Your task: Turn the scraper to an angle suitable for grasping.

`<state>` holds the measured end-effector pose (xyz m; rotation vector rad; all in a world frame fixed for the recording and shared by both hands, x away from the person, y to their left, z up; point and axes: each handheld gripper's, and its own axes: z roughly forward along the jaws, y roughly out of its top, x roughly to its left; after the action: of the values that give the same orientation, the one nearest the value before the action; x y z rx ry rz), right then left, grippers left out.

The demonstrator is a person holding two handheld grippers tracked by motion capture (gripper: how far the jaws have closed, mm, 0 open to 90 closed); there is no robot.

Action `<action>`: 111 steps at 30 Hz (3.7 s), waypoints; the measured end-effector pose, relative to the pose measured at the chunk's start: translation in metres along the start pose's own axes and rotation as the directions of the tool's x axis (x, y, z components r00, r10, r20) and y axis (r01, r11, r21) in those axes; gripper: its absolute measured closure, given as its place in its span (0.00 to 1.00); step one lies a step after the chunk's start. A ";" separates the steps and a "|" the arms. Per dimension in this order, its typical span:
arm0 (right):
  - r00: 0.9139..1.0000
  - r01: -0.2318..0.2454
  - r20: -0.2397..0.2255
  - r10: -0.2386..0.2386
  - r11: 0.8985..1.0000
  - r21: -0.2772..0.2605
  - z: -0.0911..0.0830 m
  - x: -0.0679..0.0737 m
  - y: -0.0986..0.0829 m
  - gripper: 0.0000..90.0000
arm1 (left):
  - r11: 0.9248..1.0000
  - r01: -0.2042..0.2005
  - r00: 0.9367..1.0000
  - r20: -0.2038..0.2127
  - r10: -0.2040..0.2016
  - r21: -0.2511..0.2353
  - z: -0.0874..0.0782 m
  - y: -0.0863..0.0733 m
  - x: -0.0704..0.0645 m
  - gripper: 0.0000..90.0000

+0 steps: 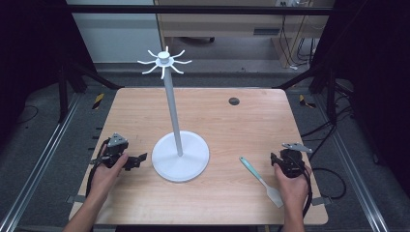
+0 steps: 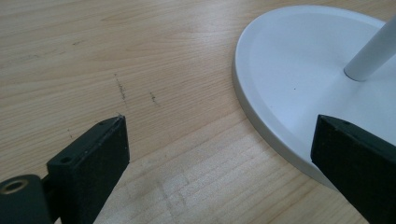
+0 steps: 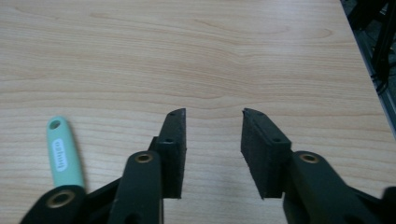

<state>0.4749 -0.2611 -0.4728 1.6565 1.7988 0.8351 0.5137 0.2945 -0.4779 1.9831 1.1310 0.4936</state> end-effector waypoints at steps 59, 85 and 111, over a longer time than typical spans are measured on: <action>0.926 0.310 -0.269 -0.264 0.940 0.144 0.024 0.080 0.003 1.00 | 1.000 -0.010 1.000 0.005 0.010 0.006 0.001 0.000 -0.002 0.05; 0.876 0.459 -0.279 -0.393 0.856 0.238 0.005 0.102 0.033 0.95 | 1.000 0.011 1.000 0.013 -0.011 -0.004 -0.002 -0.001 0.001 0.05; 0.851 0.517 -0.338 -0.403 0.757 0.400 0.029 0.114 0.045 0.70 | 1.000 0.018 0.999 0.030 -0.018 -0.018 -0.002 0.000 0.001 0.05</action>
<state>0.5156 -0.1433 -0.4565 1.2955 2.6054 0.3780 0.5132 0.2965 -0.4766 1.9567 1.1212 0.4625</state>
